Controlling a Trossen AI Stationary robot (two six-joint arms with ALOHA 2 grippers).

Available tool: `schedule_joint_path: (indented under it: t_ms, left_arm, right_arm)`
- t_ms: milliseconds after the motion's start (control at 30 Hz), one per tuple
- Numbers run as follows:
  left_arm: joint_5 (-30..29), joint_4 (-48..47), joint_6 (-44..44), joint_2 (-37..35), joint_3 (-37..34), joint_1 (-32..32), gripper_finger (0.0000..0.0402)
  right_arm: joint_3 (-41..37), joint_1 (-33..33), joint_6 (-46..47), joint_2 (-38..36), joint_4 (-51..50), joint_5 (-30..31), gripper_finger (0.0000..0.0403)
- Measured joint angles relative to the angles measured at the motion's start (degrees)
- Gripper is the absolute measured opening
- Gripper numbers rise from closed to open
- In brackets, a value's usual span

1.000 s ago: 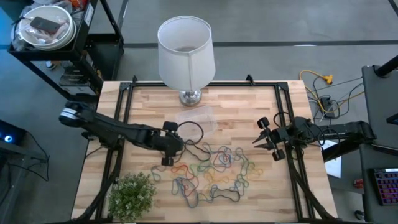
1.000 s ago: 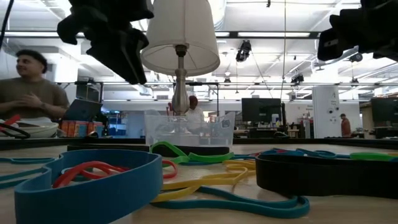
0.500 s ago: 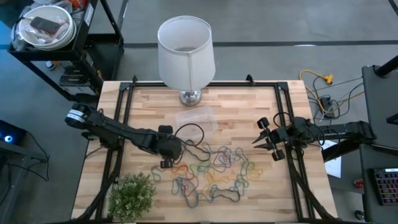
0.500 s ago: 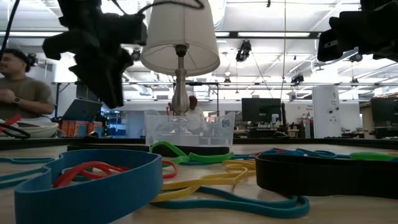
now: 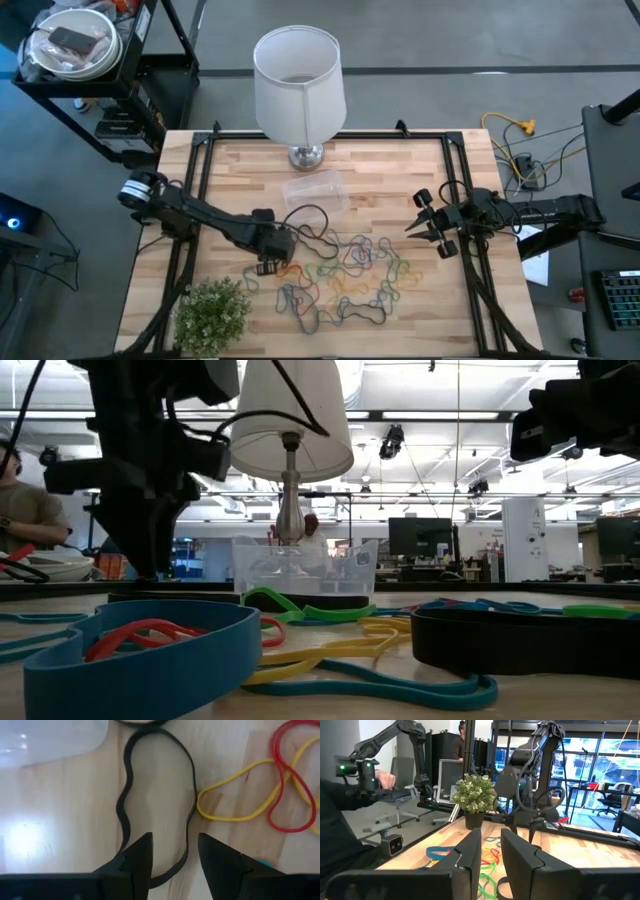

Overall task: Pick and place rubber bands into bin
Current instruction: Put the black rubber band into the transparent container

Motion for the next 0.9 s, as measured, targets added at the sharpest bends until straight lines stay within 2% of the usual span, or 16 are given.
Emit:
schedule_joint_path:
  t_ms: [700, 800, 900]
  left_arm:
    - [1.47, 0.80, -1.40, 6.45, 0.00, 0.00, 0.0140]
    - [1.56, 0.80, -1.22, 6.39, 0.00, 0.00, 0.0126]
    - [1.71, 0.54, -1.16, 6.10, -0.02, 0.00, 0.0093]
  right_arm:
    - [0.00, -0.02, 0.24, 0.07, -0.08, 0.04, 0.0068]
    - [0.00, -0.02, 0.24, 0.07, -0.15, 0.04, 0.0068]
    - [0.00, -0.01, 0.33, 0.07, -0.20, 0.04, 0.0068]
